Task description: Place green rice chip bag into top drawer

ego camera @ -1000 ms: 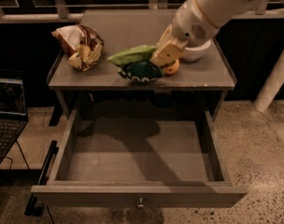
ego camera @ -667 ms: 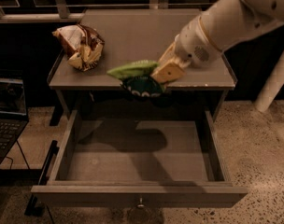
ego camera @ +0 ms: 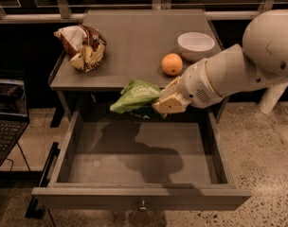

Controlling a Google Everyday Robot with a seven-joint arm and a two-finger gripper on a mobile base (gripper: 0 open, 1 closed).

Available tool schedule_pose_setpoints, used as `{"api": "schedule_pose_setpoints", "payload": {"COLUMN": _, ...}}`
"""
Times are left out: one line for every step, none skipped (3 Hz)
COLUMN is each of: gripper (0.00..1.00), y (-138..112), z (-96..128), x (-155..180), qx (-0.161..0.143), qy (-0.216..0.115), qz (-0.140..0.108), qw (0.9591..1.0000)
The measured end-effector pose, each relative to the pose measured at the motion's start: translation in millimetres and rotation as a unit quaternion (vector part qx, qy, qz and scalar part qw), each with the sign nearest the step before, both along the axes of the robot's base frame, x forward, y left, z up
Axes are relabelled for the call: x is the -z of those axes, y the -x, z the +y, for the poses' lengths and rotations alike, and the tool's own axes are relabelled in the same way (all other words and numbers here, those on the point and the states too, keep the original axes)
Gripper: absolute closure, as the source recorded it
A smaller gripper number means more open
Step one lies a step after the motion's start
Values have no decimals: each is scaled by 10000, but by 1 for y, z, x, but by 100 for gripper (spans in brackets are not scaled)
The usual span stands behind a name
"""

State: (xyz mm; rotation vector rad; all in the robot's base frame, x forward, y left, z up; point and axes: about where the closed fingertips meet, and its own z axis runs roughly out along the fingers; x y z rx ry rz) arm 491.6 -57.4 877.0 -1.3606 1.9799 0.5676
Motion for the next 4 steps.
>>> {"api": "schedule_pose_setpoints", "payload": {"gripper": 100, "y": 4, "z": -8, "x": 29, "qx": 423, "qy": -133, "qz": -60, "qw": 9990}}
{"api": "schedule_pose_setpoints", "payload": {"gripper": 100, "y": 10, "z": -20, "x": 56, "qx": 889, "qy": -320, "qz": -23, "qw": 9955}}
{"api": "schedule_pose_setpoints", "payload": {"gripper": 100, "y": 15, "z": -32, "x": 78, "qx": 1216, "qy": -359, "qz": 93, "qw": 9919}}
{"api": "schedule_pose_setpoints", "payload": {"gripper": 100, "y": 20, "z": -47, "x": 103, "qx": 1573, "qy": -465, "qz": 134, "qw": 9864}}
